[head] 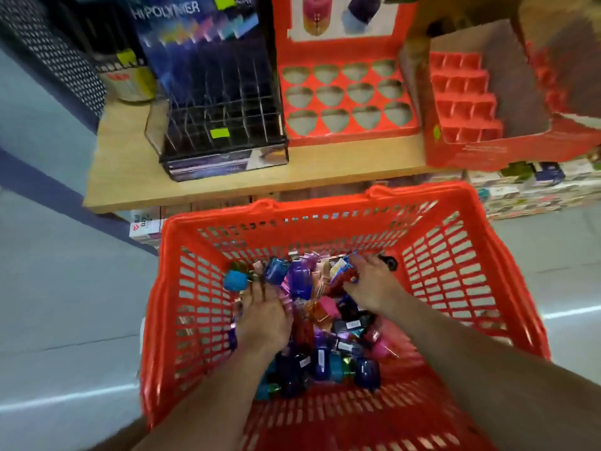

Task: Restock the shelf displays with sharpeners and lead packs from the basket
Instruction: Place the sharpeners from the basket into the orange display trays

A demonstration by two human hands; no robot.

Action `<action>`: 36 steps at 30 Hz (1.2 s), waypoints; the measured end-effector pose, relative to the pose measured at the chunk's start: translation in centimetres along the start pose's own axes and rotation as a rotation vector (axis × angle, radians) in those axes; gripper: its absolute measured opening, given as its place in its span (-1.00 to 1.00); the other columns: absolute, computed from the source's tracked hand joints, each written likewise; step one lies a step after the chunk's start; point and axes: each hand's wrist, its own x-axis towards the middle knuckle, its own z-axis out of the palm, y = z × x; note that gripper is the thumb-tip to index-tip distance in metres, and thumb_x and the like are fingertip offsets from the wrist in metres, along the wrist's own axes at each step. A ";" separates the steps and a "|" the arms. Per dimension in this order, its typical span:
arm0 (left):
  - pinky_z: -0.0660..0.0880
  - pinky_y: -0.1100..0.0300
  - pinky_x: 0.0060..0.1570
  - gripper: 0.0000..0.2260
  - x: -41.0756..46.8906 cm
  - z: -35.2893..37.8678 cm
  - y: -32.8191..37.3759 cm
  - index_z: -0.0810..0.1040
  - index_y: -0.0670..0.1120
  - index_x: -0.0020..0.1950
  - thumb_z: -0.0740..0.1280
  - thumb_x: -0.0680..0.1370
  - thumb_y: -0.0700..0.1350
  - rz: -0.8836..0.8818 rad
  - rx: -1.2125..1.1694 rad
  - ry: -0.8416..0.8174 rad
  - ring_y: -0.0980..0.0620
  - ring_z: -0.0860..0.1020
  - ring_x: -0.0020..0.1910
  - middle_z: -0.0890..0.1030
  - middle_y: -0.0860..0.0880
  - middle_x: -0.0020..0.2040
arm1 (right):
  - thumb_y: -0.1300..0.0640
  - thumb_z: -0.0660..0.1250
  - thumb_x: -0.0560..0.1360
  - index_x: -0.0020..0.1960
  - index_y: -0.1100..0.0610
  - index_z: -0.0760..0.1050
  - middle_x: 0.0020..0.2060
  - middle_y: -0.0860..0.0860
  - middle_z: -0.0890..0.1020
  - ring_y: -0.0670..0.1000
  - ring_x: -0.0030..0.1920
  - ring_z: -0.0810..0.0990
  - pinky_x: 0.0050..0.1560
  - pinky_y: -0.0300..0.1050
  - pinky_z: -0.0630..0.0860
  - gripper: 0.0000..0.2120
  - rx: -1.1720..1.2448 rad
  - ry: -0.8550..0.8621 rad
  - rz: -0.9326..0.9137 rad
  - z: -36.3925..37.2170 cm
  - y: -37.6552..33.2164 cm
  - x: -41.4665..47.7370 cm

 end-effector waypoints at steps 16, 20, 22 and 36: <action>0.48 -0.11 0.06 -0.70 0.1 1.8 1.7 0.47 0.31 -0.02 0.37 0.29 0.30 0.013 -0.475 -0.192 0.09 0.57 -0.05 0.57 0.26 -0.16 | 0.04 0.51 0.42 0.16 0.11 0.59 -0.02 -0.03 0.63 -0.04 0.00 0.57 -0.13 -0.33 0.40 -0.65 0.453 -0.094 0.009 1.8 2.0 0.0; 0.55 0.09 -0.07 -0.84 -0.7 0.1 2.1 0.60 0.11 0.02 0.37 0.52 -0.14 -0.053 -0.904 -0.209 0.04 0.63 -0.09 0.67 0.07 -0.09 | 0.00 0.44 0.48 0.13 0.21 0.58 0.00 0.05 0.62 0.02 0.05 0.58 0.02 -0.23 0.40 -0.66 0.725 -0.043 0.102 0.8 2.4 -1.2; 0.53 0.08 -0.05 -0.89 -0.9 -0.4 2.4 0.61 0.03 0.00 0.39 0.51 -0.15 -0.043 -0.997 -0.232 0.02 0.63 -0.12 0.68 0.04 -0.19 | -0.05 0.42 0.48 0.10 0.18 0.57 0.00 0.07 0.64 0.04 0.03 0.58 0.03 -0.15 0.40 -0.66 0.830 0.018 0.150 0.6 2.5 -1.5; 0.49 0.06 0.00 -0.41 -3.6 2.3 5.4 0.20 0.15 0.34 0.41 0.42 0.17 0.317 -0.057 -0.156 -0.07 0.53 0.09 0.56 -0.03 0.12 | 0.19 0.46 0.47 0.31 0.14 0.43 0.11 0.15 0.63 0.04 -0.09 0.66 -0.32 -0.05 0.63 -0.56 1.156 -0.017 0.459 3.9 3.4 -4.5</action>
